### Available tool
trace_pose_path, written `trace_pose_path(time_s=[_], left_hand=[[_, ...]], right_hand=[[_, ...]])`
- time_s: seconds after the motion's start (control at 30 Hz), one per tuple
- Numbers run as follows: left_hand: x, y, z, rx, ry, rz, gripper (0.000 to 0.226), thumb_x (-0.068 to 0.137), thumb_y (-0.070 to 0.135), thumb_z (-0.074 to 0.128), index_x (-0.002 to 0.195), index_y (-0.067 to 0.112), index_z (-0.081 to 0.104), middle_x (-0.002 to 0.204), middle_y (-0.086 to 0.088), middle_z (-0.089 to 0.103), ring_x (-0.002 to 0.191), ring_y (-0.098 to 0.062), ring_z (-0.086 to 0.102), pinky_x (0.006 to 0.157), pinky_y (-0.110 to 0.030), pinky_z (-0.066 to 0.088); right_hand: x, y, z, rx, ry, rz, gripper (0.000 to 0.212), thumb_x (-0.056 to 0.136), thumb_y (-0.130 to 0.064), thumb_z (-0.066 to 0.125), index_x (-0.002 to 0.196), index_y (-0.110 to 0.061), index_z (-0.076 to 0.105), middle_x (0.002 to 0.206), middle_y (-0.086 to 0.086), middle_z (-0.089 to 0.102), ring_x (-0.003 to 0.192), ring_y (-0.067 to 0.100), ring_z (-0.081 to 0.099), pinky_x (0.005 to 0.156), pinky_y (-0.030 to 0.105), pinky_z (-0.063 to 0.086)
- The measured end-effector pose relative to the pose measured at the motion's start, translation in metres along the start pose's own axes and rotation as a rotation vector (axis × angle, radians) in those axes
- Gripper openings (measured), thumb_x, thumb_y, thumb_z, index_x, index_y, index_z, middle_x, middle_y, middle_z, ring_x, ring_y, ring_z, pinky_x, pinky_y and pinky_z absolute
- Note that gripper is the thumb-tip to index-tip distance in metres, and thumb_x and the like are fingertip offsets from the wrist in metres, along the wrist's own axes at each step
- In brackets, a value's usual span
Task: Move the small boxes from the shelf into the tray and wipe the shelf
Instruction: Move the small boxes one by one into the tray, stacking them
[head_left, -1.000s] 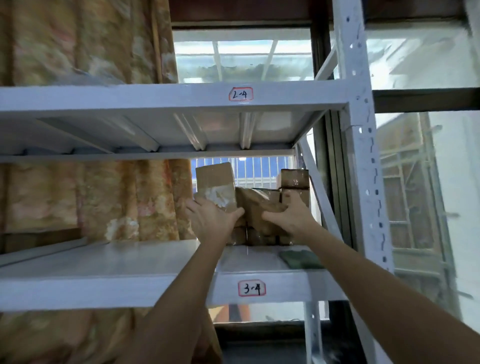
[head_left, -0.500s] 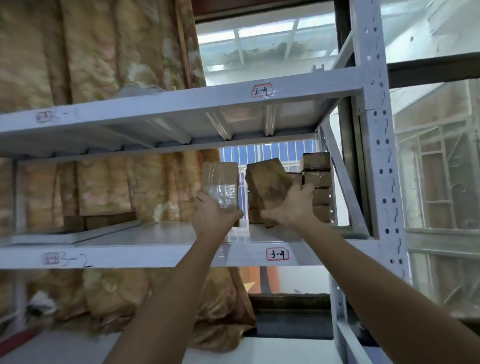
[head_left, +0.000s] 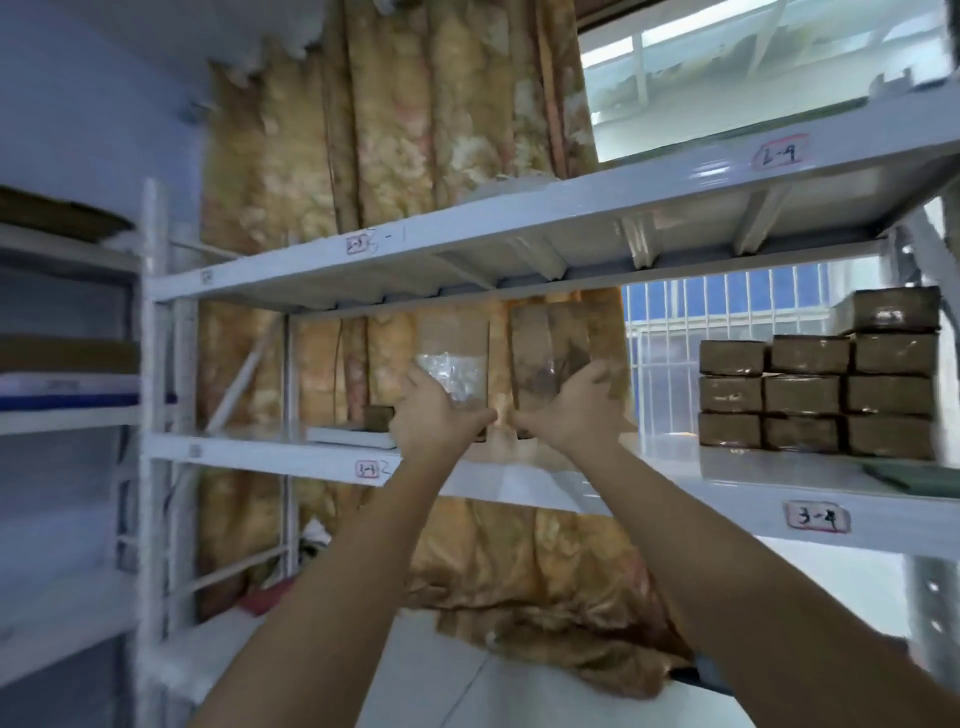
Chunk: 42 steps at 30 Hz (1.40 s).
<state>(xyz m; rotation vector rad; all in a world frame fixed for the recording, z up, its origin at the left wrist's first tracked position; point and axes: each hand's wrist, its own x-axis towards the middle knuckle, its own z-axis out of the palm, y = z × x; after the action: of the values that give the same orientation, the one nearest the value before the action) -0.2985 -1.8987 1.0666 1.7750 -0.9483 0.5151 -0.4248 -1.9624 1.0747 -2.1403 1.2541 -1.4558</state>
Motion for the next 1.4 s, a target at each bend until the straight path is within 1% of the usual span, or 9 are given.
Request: trace_pose_path(time_s=[0.3,0.5,0.63,0.87,0.93,1.03,1.2,1.3,1.4], left_hand=[[0.045,-0.126,-0.087,0.139,0.075,-0.07,0.117,0.064,0.053,0.079,0.146,-0.001,0.014,0.143,-0.015,0.036,0.125,-0.03,0.047,0.089,-0.038,0.047],[0.065,-0.183,-0.114,0.198,0.071,-0.127,0.12,0.065,0.057,0.077,0.147,0.0,0.011,0.146,-0.016,0.03,0.13,-0.033,0.042,0.096,-0.041,0.043],[0.089,-0.205,-0.115,0.2,0.049,-0.11,0.119,0.067,0.055,0.077,0.148,0.002,0.007,0.146,-0.015,0.03,0.129,-0.032,0.044,0.094,-0.039,0.044],[0.147,-0.25,-0.085,0.218,-0.042,-0.09,0.109,0.063,0.055,0.077,0.142,0.005,0.021,0.138,-0.014,0.034,0.121,-0.032,0.047,0.088,-0.04,0.046],[0.17,-0.259,-0.072,0.206,-0.072,-0.052,0.111,0.059,0.059,0.077,0.142,0.009,0.023,0.137,-0.013,0.034,0.121,-0.033,0.047,0.092,-0.042,0.046],[0.208,-0.266,-0.055,0.234,-0.144,0.001,0.107,0.059,0.056,0.078,0.141,0.012,0.026,0.139,-0.011,0.034,0.124,-0.032,0.044,0.095,-0.042,0.045],[0.27,-0.279,-0.017,0.137,-0.219,0.037,0.114,0.046,0.063,0.075,0.139,0.012,0.032,0.136,-0.008,0.042,0.121,-0.027,0.047,0.096,-0.043,0.049],[0.301,-0.289,0.013,0.092,-0.261,0.032,0.111,0.046,0.068,0.073,0.134,0.011,0.039,0.128,-0.007,0.05,0.113,-0.027,0.054,0.091,-0.041,0.052],[0.336,-0.295,0.048,-0.058,-0.319,0.039,0.112,0.033,0.071,0.074,0.126,0.013,0.048,0.117,-0.006,0.059,0.103,-0.023,0.06,0.086,-0.038,0.056]], right_hand=[[-0.032,-0.122,0.118,0.067,-0.189,-0.045,0.125,0.059,-0.055,0.082,0.143,-0.004,0.005,0.139,0.017,0.037,0.117,0.031,0.051,0.075,0.033,0.045],[-0.04,-0.16,0.179,0.235,-0.325,0.036,0.138,0.061,-0.052,0.083,0.147,-0.007,-0.014,0.153,0.017,0.022,0.13,0.037,0.04,0.101,0.043,0.044],[-0.026,-0.165,0.2,0.247,-0.325,0.002,0.121,0.065,-0.047,0.081,0.149,-0.005,0.005,0.149,0.023,0.024,0.133,0.042,0.033,0.109,0.05,0.033],[0.032,-0.171,0.235,0.106,-0.332,0.042,0.125,0.043,-0.056,0.083,0.144,-0.012,0.024,0.145,0.013,0.035,0.129,0.033,0.04,0.103,0.043,0.042],[0.059,-0.171,0.247,0.144,-0.373,0.011,0.135,0.036,-0.055,0.087,0.145,-0.01,0.023,0.145,0.012,0.036,0.131,0.032,0.039,0.107,0.042,0.038],[0.113,-0.165,0.269,0.169,-0.386,-0.011,0.169,-0.002,-0.069,0.08,0.147,-0.011,0.024,0.145,0.008,0.041,0.13,0.029,0.043,0.105,0.042,0.042],[0.165,-0.155,0.283,0.137,-0.336,0.048,0.154,0.019,-0.065,0.077,0.15,-0.008,0.019,0.149,0.01,0.035,0.133,0.03,0.039,0.109,0.04,0.038],[0.192,-0.14,0.3,0.057,-0.295,0.041,0.136,0.021,-0.068,0.08,0.139,-0.012,0.043,0.135,0.008,0.052,0.122,0.03,0.051,0.101,0.039,0.046],[0.217,-0.13,0.318,-0.006,-0.281,0.085,0.133,0.016,-0.07,0.073,0.136,-0.017,0.046,0.131,0.005,0.055,0.117,0.027,0.054,0.098,0.039,0.048]])
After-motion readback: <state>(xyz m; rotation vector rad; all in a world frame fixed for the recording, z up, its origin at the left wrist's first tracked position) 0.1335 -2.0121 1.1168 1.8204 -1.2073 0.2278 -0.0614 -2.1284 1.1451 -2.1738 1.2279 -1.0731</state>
